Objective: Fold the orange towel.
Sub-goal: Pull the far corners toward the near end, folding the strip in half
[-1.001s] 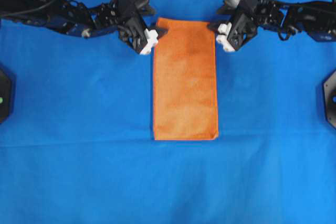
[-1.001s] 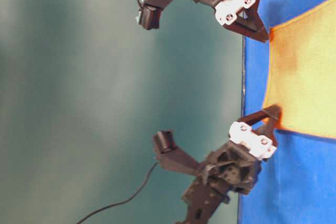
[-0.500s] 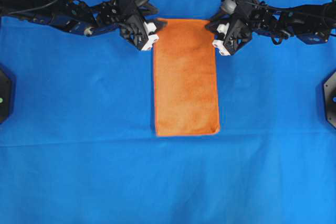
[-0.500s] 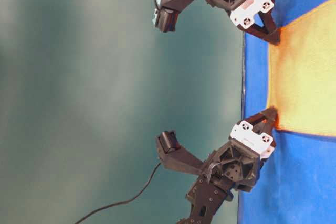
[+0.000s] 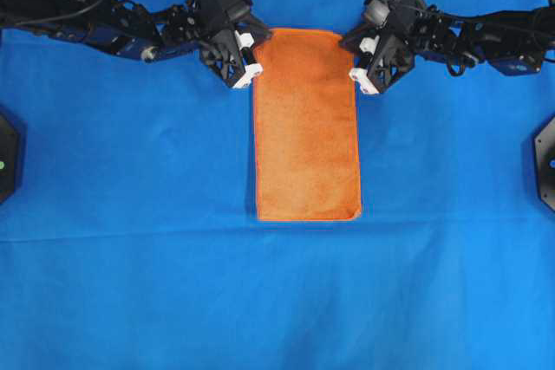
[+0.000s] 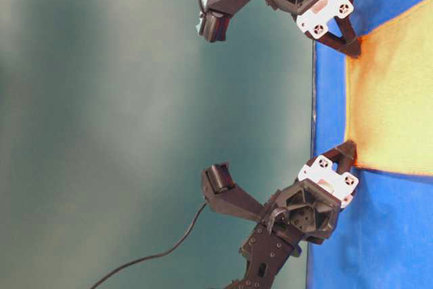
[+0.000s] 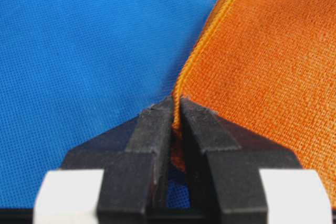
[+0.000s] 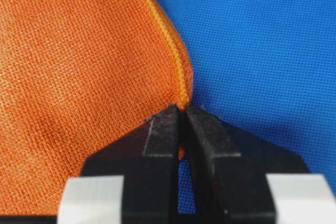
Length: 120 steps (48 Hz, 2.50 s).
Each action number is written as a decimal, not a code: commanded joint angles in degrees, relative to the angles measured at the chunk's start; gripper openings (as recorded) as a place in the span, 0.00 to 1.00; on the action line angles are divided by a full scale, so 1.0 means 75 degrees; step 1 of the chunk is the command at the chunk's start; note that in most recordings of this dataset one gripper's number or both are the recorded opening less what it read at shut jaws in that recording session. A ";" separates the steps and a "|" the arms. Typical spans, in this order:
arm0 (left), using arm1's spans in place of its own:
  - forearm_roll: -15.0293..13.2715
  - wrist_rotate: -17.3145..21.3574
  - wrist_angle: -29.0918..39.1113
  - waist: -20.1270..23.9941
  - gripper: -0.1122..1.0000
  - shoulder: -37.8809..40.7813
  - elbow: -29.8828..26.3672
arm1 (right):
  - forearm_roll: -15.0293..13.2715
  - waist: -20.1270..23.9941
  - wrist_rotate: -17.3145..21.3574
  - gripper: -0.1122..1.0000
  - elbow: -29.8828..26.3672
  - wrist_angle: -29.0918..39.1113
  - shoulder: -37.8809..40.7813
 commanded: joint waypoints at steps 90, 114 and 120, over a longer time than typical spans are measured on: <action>-0.0012 0.0984 0.1652 -0.1852 0.13 -0.2965 0.0855 | 0.0621 0.2156 -0.0105 0.14 0.0668 0.2203 -0.3457; -0.0012 0.0680 0.1875 -0.2906 0.12 -0.2121 0.0996 | 0.1113 0.3117 -0.0105 0.14 0.0715 0.2145 -0.2285; -0.0012 0.0680 0.1805 -0.2965 0.12 -0.1875 0.0996 | 0.1289 0.3176 -0.0105 0.14 0.0715 0.1898 -0.2074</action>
